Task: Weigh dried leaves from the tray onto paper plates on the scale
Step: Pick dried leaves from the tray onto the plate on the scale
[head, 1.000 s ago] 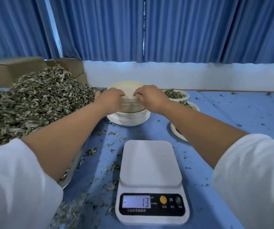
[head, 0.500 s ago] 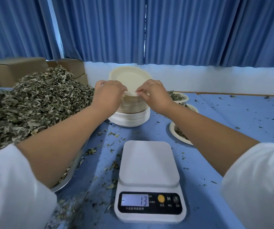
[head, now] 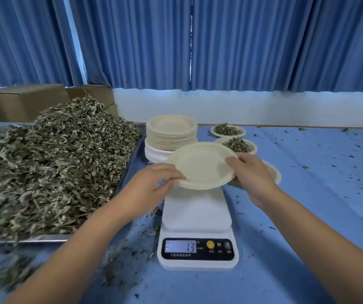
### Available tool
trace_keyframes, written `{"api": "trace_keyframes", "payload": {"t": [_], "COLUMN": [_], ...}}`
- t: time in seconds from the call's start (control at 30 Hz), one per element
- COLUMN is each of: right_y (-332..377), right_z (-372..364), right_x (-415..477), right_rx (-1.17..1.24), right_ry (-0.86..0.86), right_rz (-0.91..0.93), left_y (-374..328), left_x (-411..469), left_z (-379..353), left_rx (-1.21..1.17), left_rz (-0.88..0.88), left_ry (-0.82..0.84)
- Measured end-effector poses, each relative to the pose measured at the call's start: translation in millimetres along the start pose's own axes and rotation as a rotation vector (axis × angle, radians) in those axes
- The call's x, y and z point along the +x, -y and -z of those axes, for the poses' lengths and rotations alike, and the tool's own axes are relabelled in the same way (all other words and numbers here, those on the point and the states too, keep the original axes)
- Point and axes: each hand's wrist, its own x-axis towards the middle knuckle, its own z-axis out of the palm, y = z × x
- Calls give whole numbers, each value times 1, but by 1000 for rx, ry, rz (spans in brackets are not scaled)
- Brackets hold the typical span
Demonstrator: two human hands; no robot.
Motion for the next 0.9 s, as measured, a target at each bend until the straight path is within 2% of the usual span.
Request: {"api": "trace_keyframes", "payload": {"t": [0.07, 0.27, 0.37, 0.47, 0.73, 0.9], "right_y": [-6, -17, -19, -21, -29, -27], "right_z": [-4, -13, -17, -16, -8, -3], "right_x": [-8, -18, -23, -23, -22, -24], "right_rx": [16, -69, -150, -236, -513, -579], "right_ry": [12, -29, -22, -44, 21, 68], "right_rz": [-35, -69, -3, 60, 73, 78], "left_y": [5, 2, 3, 10, 13, 13], "left_x": [-14, -30, -33, -33, -35, -35], "left_z": [-12, -32, -41, -42, -41, -37], "left_rx": [-140, -386, -171, -69, -63, -71], "left_rz": [110, 268, 307, 320, 342, 372], "left_ry": [-57, -184, -122, -105, -139, -201]}}
